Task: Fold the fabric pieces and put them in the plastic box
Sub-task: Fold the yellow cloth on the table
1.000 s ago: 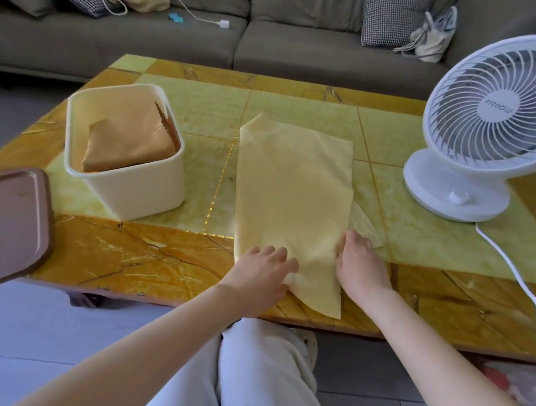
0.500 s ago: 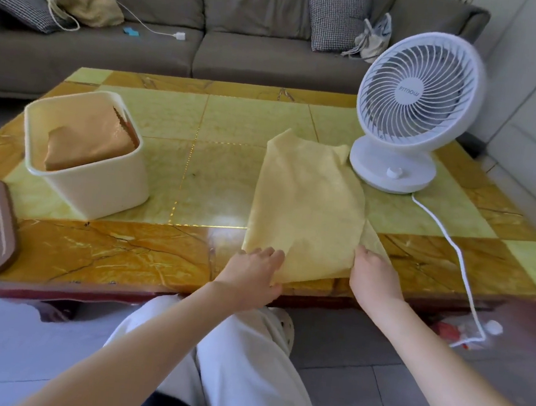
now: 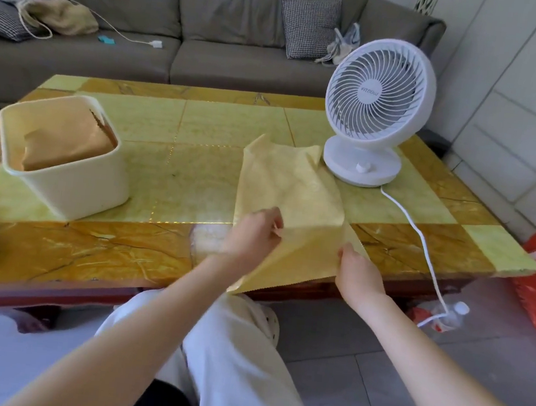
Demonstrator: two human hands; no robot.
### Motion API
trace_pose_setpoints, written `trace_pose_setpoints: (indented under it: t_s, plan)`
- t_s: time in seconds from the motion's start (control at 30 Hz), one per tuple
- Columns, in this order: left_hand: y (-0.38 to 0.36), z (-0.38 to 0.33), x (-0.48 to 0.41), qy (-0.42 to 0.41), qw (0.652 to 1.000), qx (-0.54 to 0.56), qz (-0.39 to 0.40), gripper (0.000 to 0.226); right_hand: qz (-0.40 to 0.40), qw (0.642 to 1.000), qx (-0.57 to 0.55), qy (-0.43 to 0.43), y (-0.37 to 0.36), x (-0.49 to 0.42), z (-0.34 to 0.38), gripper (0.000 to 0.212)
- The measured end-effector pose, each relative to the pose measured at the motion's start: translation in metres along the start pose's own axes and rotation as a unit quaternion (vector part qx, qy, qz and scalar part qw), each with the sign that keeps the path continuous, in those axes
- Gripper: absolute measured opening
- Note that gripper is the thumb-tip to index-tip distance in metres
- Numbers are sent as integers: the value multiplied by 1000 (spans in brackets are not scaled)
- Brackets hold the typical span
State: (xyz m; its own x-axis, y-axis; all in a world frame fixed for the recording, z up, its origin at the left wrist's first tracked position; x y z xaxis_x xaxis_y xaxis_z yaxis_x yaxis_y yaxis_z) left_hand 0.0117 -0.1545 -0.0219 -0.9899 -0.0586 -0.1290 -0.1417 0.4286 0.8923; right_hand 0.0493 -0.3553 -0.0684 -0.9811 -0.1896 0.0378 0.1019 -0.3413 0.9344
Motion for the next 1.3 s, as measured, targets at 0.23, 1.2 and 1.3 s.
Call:
trace_pose_setpoints:
  t_s: [0.23,1.2,1.3]
  plan:
    - [47,107,49,191,971,-130,-60,12,58,992,110,-14,-10,3,26,55]
    - [19,83,104,83,958,-220,163,43,232,970,-16,72,2,38,17,48]
    - [24,78,91,97,966,-202,126,44,243,964,-89,63,6,22,24,49]
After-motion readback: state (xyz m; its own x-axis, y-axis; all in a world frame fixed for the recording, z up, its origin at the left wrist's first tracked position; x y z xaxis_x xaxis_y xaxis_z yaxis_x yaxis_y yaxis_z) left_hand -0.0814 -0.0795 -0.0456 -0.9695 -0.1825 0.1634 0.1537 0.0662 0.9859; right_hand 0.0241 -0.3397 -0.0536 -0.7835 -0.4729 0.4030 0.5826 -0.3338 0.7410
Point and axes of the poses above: each hand's wrist, its own x-axis away from the middle knuckle, its own y-axis out of the back of the hand, z = x × y, the point moved 1 cm from there along -x, towards the middle knuckle, and after that the axes turned 11 degrees about -x, right-handed, at the moved point
